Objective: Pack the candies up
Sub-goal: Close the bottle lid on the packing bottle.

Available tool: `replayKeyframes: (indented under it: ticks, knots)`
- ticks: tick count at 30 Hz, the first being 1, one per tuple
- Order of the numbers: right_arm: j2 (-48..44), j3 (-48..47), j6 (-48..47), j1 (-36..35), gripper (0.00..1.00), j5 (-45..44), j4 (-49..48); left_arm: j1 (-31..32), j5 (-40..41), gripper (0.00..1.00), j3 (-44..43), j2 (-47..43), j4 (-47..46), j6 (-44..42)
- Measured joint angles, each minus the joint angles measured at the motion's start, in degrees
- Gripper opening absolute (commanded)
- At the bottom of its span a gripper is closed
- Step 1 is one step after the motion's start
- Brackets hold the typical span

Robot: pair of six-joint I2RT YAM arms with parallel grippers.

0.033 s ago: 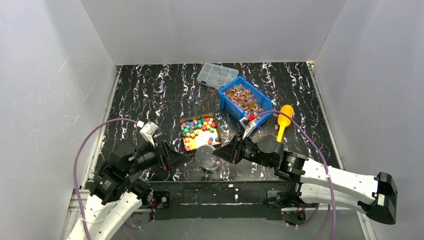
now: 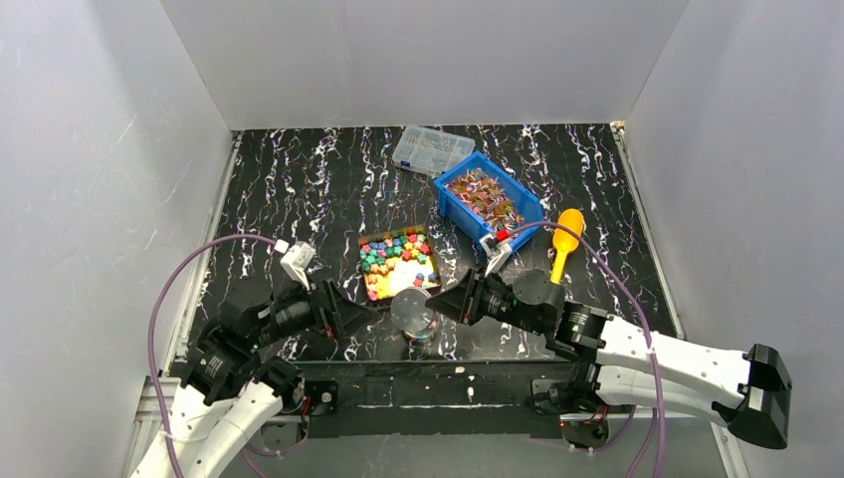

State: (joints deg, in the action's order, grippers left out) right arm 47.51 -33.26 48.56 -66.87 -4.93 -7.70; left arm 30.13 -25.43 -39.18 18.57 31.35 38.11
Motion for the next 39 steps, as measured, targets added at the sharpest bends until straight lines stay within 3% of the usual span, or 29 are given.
replayKeyframes:
  ticks: [6, 14, 26, 39]
  knots:
    - [1.09, 13.81, 11.78, 9.07, 0.01, 1.11, -8.41, 0.0, -1.66, 0.97, 4.11, 8.28, -3.78, 1.18]
    - [5.66, 21.49, 19.06, 10.58, 0.01, 2.14, -22.82, 0.0, -4.17, 0.9, 8.33, 15.72, -11.67, 3.65]
    - [13.57, 23.3, 23.08, 10.62, 0.01, 2.95, -35.8, 0.0, -4.2, 0.8, 10.64, 22.21, -16.72, 5.4]
    - [19.61, 24.09, 24.63, 10.62, 0.01, 4.04, -41.4, 0.0, -5.49, 0.68, 12.59, 26.47, -21.18, 6.45]
